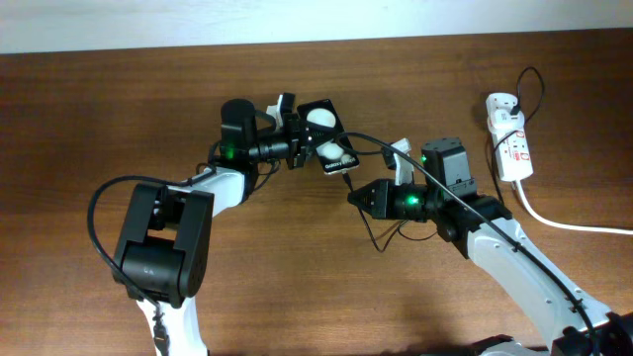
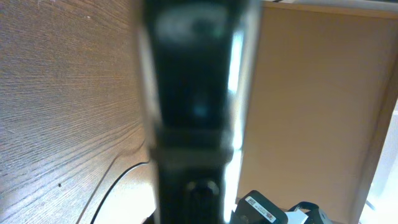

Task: Plug charger to phone and switch on socket
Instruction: 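Push the USB-C plug up into the phone's port with the right gripper, then release the cable and lower the phone onto the table with the left gripper, then move the right gripper to the power strip's orange switch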

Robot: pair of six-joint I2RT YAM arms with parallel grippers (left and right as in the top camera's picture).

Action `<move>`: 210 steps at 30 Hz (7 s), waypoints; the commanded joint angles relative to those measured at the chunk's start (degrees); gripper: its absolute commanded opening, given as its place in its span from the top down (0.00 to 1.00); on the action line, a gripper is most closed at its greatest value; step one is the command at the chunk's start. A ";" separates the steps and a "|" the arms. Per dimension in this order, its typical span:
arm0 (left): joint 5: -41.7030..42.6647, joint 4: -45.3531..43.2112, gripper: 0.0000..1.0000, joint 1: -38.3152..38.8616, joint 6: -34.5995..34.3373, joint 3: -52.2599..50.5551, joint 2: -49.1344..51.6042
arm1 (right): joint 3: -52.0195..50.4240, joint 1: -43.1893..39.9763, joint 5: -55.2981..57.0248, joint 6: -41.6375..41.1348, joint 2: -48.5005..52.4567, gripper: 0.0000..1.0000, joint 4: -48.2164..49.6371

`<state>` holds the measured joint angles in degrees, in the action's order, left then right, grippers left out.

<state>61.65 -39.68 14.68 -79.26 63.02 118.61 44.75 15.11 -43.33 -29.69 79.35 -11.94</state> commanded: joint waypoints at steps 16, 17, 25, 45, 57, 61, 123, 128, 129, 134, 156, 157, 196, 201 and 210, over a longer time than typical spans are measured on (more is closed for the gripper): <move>1.95 -0.39 1.00 0.72 0.87 1.27 -0.22 | -0.35 0.24 3.56 -3.82 0.28 0.96 0.20; 1.95 -0.37 1.00 0.72 0.87 1.27 -0.22 | -0.35 0.24 3.56 -3.85 0.28 0.96 0.22; 1.95 -0.39 1.00 0.72 0.87 1.27 -0.22 | -0.35 0.24 4.85 -4.96 0.28 0.96 0.39; 4.17 -0.42 1.00 2.93 0.92 1.27 -0.22 | -0.35 0.24 9.40 -7.52 0.52 0.96 4.83; 5.18 -0.39 1.00 4.09 2.45 1.27 -0.22 | -0.28 0.24 9.57 -8.57 2.56 0.96 8.37; 5.18 -0.37 1.00 4.09 2.45 1.27 -0.22 | -0.28 0.24 9.57 -8.57 2.56 0.96 8.37; -36.65 67.73 0.01 -5.25 40.35 1.88 -0.24 | -0.17 -6.29 17.07 14.29 -36.50 0.01 -35.41; -33.16 74.53 0.01 -8.59 45.16 7.30 -3.50 | 1.86 -6.29 24.98 14.53 -36.02 0.01 -34.99; -33.20 75.34 0.01 -8.55 47.76 9.09 -6.03 | 4.07 -6.29 25.68 16.09 -33.79 0.01 -35.45; -35.39 75.63 0.01 -5.33 57.18 13.33 -23.10 | 16.20 -12.76 26.05 17.49 -17.68 0.01 -37.35; -40.11 84.32 0.01 1.79 65.22 13.20 -34.58 | 43.52 -45.53 16.57 16.52 38.58 0.96 -21.97; -40.48 84.32 0.01 1.79 65.20 13.20 -34.58 | 43.67 -45.51 16.57 16.13 39.65 0.96 -20.35; -43.69 84.19 0.01 1.79 64.98 13.20 -34.58 | 43.74 -40.65 20.50 14.19 47.32 0.96 -21.94; -43.69 84.17 0.01 1.79 65.00 13.20 -34.58 | 51.80 -44.85 23.26 12.90 47.25 0.96 -30.75; -43.69 84.13 0.01 1.79 64.98 13.20 -34.58 | 54.53 -45.27 26.03 12.90 47.54 0.96 -29.11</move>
<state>18.57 44.58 16.34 -15.33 76.05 84.07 98.41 -30.65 -18.59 -16.56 125.69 -41.65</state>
